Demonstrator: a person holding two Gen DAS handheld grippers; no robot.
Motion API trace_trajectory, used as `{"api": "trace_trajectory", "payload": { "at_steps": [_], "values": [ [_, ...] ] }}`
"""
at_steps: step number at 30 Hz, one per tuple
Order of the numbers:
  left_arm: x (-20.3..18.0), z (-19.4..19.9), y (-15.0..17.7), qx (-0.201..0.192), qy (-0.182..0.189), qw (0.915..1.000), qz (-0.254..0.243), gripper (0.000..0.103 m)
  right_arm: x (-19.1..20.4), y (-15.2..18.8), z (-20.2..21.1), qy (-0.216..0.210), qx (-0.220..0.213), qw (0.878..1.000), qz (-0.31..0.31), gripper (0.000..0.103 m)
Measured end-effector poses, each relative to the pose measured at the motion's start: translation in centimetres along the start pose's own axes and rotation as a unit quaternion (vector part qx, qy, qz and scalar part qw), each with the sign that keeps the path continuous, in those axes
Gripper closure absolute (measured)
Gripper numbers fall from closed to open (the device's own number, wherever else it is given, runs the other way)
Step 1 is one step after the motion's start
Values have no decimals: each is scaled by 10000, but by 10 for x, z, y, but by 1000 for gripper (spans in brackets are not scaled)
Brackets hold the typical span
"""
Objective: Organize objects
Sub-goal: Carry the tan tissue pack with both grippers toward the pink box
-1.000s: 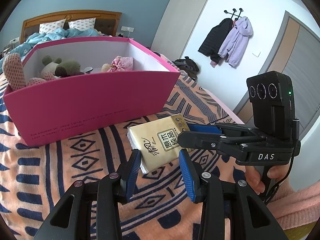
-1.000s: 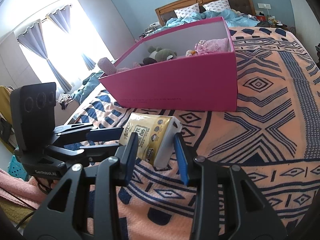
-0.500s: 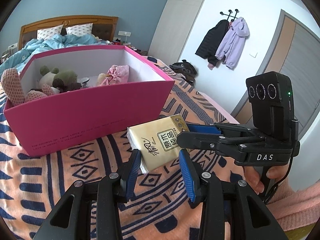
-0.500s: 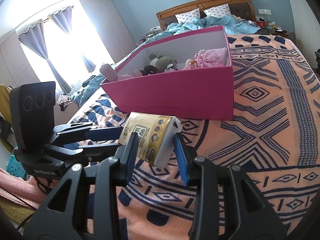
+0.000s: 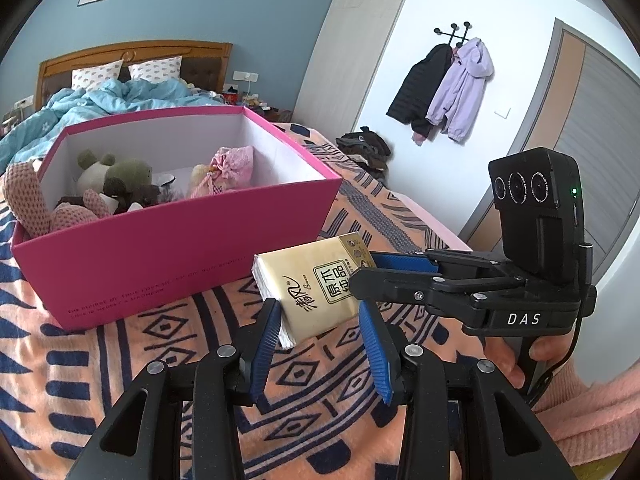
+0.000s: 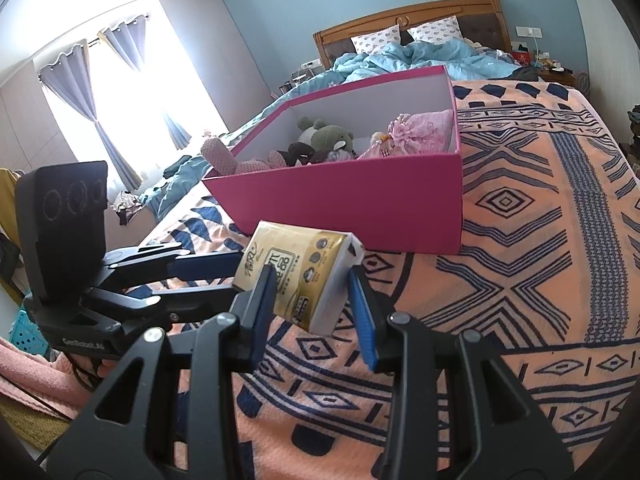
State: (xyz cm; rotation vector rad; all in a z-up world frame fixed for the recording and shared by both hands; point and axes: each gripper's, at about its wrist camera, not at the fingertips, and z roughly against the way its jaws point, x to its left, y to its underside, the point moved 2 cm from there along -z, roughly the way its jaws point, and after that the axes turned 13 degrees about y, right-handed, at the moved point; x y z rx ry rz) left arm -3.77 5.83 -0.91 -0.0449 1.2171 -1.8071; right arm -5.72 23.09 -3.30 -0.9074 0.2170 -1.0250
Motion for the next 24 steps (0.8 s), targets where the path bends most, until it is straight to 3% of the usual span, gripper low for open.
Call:
{"api": "trace_trajectory", "payload": {
  "at_steps": [24],
  "values": [
    [-5, 3, -12, -119, -45, 9998, -161, 63, 0, -11, 9, 50, -187, 9998, 85, 63]
  ]
}}
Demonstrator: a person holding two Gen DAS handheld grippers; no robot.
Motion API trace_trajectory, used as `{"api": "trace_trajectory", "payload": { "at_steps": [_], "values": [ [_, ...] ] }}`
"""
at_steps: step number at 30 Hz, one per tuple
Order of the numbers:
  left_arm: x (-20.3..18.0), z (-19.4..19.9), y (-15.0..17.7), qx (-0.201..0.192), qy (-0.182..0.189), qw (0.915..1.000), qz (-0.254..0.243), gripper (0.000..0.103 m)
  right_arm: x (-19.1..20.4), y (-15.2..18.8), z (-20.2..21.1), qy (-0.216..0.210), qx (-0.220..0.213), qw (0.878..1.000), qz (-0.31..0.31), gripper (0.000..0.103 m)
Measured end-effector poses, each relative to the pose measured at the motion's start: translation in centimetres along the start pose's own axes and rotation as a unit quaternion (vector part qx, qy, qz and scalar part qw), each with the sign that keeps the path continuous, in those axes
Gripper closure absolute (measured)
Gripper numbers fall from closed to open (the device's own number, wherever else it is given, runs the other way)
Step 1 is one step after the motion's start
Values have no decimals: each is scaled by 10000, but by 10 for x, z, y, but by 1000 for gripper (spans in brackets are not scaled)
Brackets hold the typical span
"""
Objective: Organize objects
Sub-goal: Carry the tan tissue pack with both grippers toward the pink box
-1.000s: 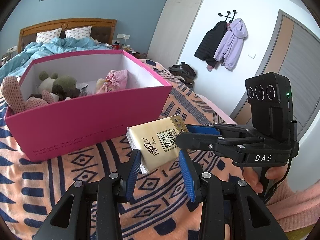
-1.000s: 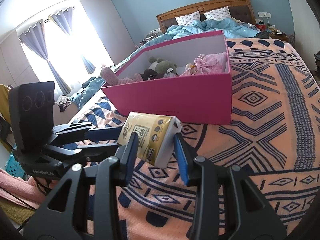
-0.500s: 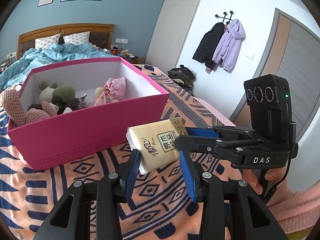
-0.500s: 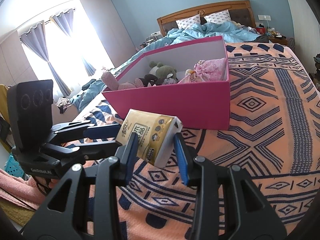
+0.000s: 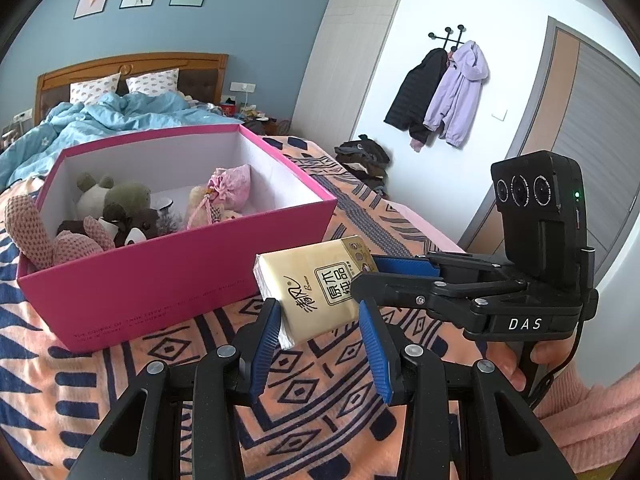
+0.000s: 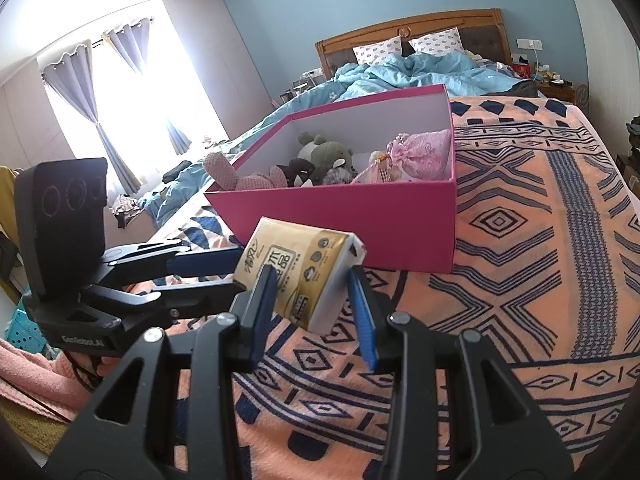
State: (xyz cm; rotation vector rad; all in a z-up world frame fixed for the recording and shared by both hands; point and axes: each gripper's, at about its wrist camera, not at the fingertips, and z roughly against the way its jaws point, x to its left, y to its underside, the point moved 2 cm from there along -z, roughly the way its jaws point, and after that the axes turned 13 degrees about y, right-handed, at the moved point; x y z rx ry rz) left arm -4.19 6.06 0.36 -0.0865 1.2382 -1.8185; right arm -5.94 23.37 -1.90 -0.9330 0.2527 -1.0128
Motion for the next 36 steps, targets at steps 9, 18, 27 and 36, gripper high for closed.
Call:
{"api": "trace_trajectory", "payload": {
  "at_steps": [9, 18, 27, 36],
  "values": [
    [-1, 1, -2, -34, -11, 10000, -23, 63, -1, -4, 2, 13, -67, 10000, 25, 63],
    [-1, 2, -6, -81, -28, 10000, -40, 63, 0, -7, 4, 22, -112, 9999, 48, 63],
    [-1, 2, -9, -110, -42, 9999, -38, 63, 0, -10, 5, 13, -153, 9999, 65, 63],
    [2, 2, -12, -151, -29, 9999, -10, 63, 0, -13, 6, 22, -199, 9998, 71, 63]
  ]
}}
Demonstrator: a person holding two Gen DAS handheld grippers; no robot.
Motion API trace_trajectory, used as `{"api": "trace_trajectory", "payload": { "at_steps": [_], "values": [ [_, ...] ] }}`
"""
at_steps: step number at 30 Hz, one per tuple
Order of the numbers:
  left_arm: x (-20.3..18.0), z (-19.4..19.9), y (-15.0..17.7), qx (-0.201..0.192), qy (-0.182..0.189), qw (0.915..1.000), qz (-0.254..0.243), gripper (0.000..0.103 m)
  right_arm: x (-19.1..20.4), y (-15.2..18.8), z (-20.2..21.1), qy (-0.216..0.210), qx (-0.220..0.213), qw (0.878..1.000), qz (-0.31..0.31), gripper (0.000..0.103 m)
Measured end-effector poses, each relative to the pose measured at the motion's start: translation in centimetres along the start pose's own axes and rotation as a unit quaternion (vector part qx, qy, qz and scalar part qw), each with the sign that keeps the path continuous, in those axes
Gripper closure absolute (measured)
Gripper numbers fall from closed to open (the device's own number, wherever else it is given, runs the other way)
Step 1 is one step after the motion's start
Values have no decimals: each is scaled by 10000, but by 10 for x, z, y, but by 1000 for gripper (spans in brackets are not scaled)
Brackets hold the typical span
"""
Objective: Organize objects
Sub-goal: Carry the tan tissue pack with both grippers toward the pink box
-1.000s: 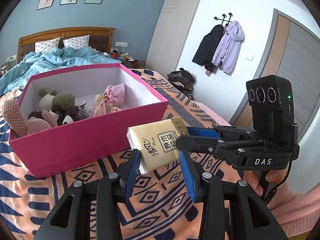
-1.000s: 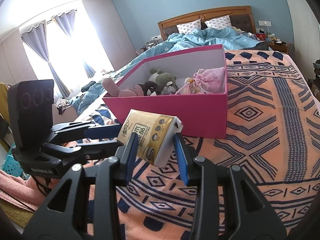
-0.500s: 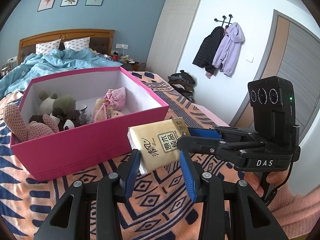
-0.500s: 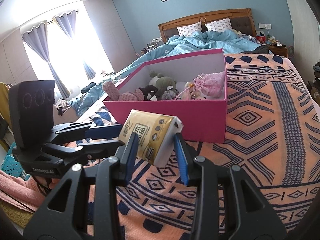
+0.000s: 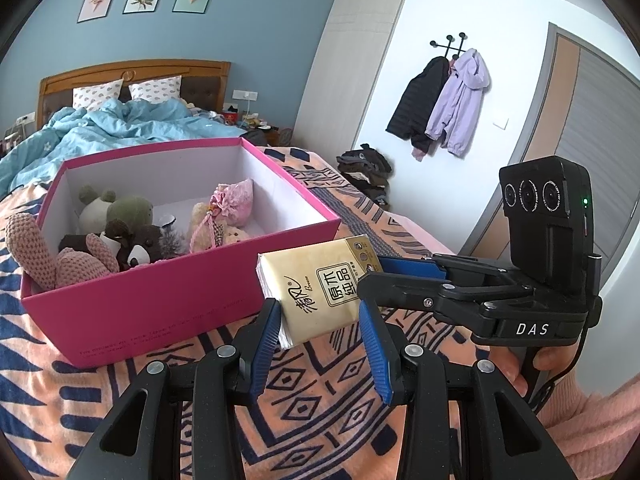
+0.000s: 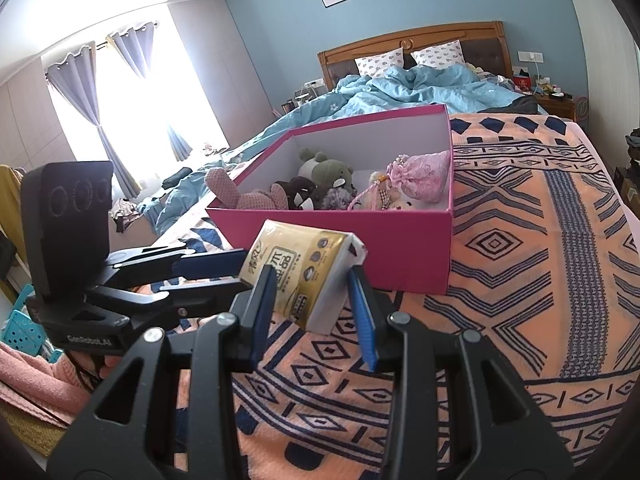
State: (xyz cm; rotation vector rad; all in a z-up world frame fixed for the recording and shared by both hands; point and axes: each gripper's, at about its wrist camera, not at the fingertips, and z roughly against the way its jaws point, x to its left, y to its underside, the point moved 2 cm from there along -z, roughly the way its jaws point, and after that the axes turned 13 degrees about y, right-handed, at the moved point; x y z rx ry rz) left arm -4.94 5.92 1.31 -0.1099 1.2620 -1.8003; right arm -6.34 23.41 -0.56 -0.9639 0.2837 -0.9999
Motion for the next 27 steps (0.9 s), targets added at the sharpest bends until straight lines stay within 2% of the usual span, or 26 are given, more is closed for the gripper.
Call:
{"api": "trace_trajectory", "payload": {
  "at_steps": [27],
  "values": [
    [7, -6, -13, -94, -67, 9999, -2, 63, -4, -17, -2, 13, -147, 9999, 26, 63]
  ]
}}
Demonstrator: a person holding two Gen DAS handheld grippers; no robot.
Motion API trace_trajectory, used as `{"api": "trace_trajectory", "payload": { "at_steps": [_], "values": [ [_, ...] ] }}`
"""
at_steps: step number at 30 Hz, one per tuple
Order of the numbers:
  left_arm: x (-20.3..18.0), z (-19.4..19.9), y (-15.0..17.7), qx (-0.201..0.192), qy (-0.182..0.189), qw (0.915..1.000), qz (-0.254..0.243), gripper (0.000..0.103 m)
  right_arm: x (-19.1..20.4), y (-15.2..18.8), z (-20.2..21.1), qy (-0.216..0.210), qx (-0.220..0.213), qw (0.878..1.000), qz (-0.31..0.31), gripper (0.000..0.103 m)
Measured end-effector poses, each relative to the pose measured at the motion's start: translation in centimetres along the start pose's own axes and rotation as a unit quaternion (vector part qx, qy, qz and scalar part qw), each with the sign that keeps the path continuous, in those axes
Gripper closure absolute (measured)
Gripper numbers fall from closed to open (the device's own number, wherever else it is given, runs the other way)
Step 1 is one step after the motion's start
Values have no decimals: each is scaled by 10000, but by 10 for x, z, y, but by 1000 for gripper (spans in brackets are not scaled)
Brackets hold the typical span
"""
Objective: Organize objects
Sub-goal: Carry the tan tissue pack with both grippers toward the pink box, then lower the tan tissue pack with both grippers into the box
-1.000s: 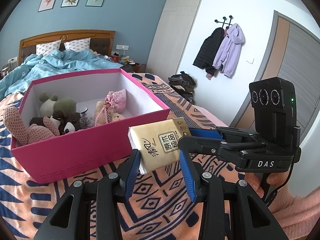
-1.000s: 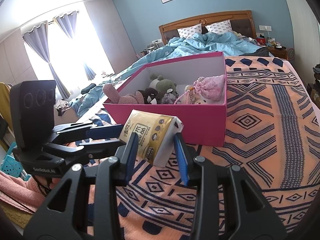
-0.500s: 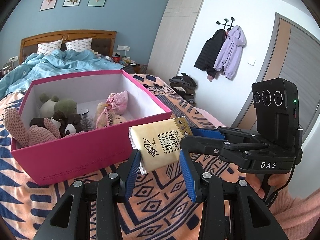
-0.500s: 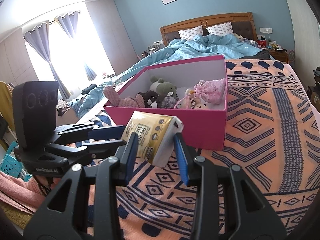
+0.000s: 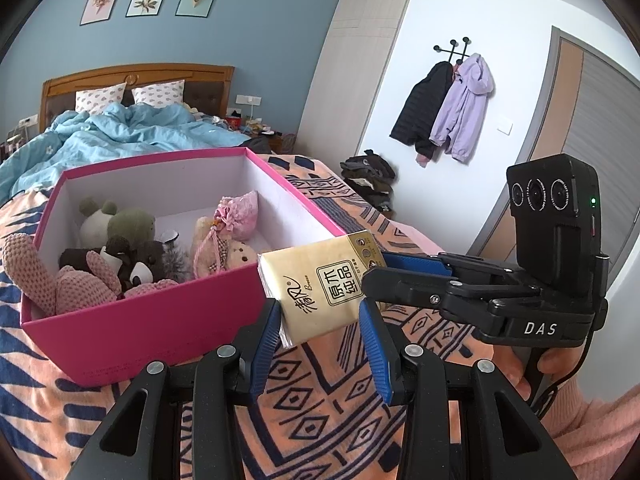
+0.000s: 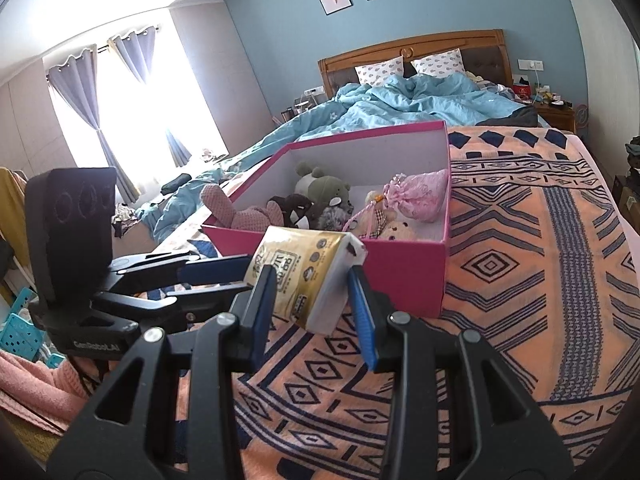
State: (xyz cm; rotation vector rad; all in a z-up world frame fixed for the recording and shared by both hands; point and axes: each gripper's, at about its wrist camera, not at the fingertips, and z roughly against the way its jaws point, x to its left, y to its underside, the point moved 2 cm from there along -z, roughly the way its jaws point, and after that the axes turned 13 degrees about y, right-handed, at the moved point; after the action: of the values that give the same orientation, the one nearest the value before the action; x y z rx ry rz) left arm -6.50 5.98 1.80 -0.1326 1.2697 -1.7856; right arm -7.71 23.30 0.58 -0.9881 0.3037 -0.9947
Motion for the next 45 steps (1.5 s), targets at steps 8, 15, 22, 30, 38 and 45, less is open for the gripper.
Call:
{"api": "trace_trajectory", "payload": {
  "at_steps": [8, 15, 22, 30, 38, 45],
  "values": [
    [5, 0, -8, -63, -61, 10000, 8, 63, 1, -6, -2, -43, -36, 10000, 29, 63],
    [6, 1, -13, -87, -103, 9999, -55, 63, 1, -11, -4, -45, -85, 9999, 40, 62],
    [10, 0, -16, -112, -126, 9999, -27, 63, 1, -16, -5, -54, -109, 9999, 56, 62],
    [12, 1, -21, -156, -146, 9998, -11, 63, 2, -22, -6, -65, -139, 9998, 95, 62],
    [15, -1, -26, -199, -180, 9996, -15, 63, 1, -28, -9, -62, -147, 9998, 122, 62],
    [17, -4, -29, -195, -203, 9996, -5, 63, -3, -32, -14, -59, -143, 9998, 98, 62]
  ]
}}
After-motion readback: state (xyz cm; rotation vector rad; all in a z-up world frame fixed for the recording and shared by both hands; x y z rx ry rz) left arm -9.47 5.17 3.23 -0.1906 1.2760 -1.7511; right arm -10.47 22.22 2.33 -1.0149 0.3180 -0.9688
